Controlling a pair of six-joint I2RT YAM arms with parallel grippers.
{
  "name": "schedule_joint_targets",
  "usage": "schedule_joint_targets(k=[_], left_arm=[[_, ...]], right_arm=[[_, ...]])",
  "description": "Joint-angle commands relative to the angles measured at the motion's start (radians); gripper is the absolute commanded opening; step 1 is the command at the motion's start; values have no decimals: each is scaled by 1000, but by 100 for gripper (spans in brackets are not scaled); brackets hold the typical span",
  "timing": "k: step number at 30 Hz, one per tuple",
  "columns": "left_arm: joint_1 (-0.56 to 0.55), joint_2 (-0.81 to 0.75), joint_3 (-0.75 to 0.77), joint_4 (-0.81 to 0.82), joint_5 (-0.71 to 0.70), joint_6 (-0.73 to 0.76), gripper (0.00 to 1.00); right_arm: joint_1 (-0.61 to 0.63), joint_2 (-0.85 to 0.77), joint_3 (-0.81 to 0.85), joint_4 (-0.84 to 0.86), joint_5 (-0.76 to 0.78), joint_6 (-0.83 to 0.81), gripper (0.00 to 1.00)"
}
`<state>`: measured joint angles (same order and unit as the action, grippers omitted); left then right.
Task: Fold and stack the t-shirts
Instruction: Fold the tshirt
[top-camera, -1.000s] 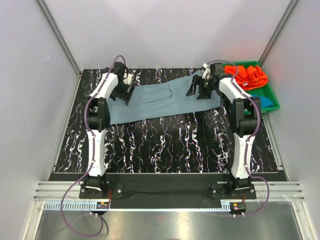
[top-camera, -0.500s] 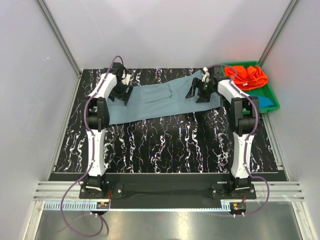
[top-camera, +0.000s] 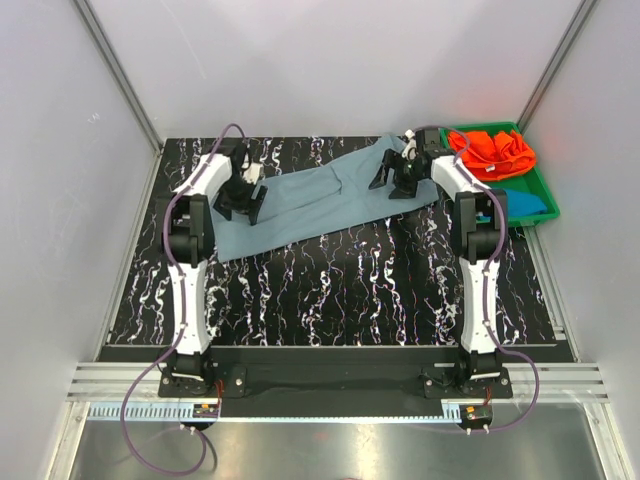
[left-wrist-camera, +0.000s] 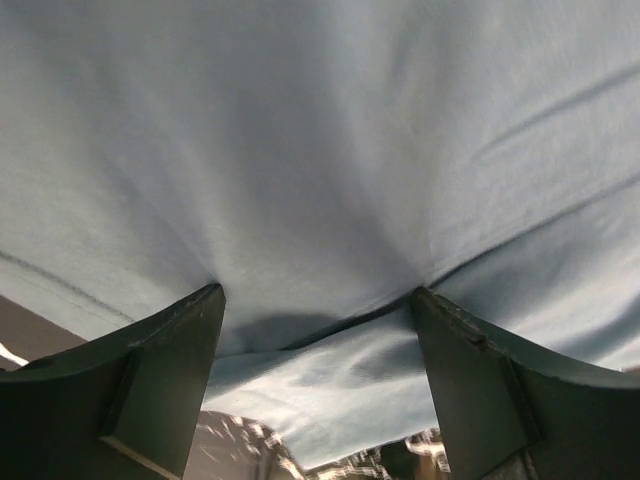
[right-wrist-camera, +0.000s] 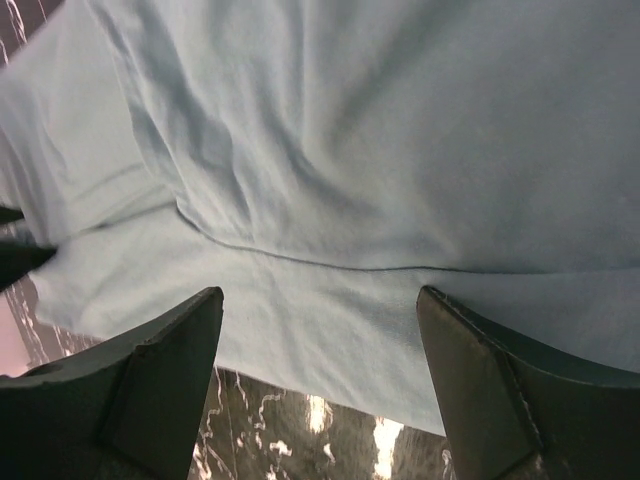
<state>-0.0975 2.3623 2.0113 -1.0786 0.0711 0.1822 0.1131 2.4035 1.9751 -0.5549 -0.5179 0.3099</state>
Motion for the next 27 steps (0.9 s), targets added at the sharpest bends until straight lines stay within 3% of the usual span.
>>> schedule_joint_targets(k=[1, 9, 20, 23, 27], left_arm=[[-13, -27, -134, -67, 87, -24, 82], [-83, -198, -374, -73, 130, -20, 81], [-312, -426, -704, 8, 125, -61, 82], [-367, -482, -733, 17, 104, -64, 83], [-346, -488, -660, -6, 36, -43, 83]], right_arm=[[-15, 68, 96, -5, 22, -14, 87], [-21, 175, 277, -16, 19, -11, 88], [-20, 186, 300, 19, 15, -17, 88], [-21, 164, 286, 26, 22, -35, 88], [-20, 96, 254, 18, 39, -63, 87]])
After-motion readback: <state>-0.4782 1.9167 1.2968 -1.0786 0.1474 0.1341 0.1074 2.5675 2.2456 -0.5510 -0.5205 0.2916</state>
